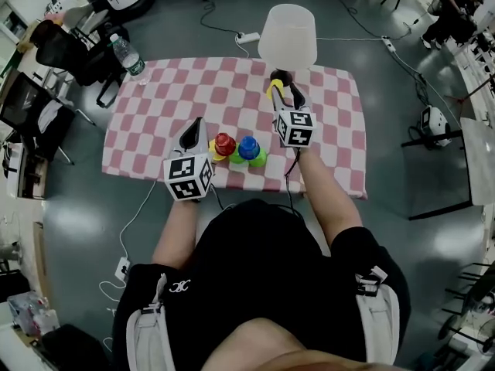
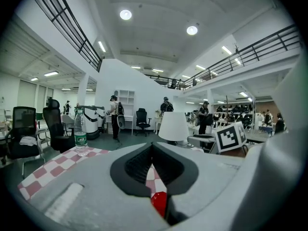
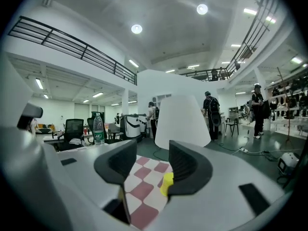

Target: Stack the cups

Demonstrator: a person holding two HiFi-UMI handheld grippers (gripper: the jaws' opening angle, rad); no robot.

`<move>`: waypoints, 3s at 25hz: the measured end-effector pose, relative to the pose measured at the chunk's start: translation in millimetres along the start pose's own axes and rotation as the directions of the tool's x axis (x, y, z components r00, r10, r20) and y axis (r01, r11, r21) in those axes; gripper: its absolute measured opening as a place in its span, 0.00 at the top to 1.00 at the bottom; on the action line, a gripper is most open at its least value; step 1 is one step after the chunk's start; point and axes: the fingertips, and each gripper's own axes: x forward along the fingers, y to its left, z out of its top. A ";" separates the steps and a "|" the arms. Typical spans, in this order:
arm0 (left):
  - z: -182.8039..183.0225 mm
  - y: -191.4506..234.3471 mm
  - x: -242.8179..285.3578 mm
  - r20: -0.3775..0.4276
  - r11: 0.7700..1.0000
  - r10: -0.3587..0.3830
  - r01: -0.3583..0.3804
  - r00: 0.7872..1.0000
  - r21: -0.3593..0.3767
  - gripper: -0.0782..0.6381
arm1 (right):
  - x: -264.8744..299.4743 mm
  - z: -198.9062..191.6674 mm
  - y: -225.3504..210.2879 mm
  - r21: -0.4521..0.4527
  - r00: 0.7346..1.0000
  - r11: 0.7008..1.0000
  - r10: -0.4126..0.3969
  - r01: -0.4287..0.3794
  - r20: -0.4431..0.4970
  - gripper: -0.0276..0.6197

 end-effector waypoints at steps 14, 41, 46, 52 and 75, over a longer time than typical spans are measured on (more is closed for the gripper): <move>-14.7 43.9 -12.5 -0.054 0.991 0.132 -0.133 0.990 -0.006 0.87 | 84.4 -85.7 -30.7 -0.046 0.976 0.998 -0.055 0.046 -0.209 0.57; -68.6 92.7 -49.9 -0.203 0.955 0.278 -0.294 0.939 -0.049 0.87 | 148.6 -182.7 -61.7 0.000 0.910 0.993 -0.107 0.117 -0.400 0.60; -58.1 92.6 -52.7 -0.162 0.954 0.279 -0.293 0.946 -0.065 0.87 | 137.6 -163.9 -48.0 0.000 0.924 0.998 -0.051 0.055 -0.379 0.60; -46.6 79.7 -45.8 -0.108 0.963 0.245 -0.254 0.964 -0.086 0.87 | 111.3 -125.5 -16.7 -0.020 0.943 0.998 0.051 -0.061 -0.329 0.60; -15.6 58.7 -20.1 0.008 0.991 0.089 -0.087 0.996 -0.103 0.87 | -21.2 18.7 116.1 -0.085 0.921 0.920 0.372 -0.382 -0.113 0.60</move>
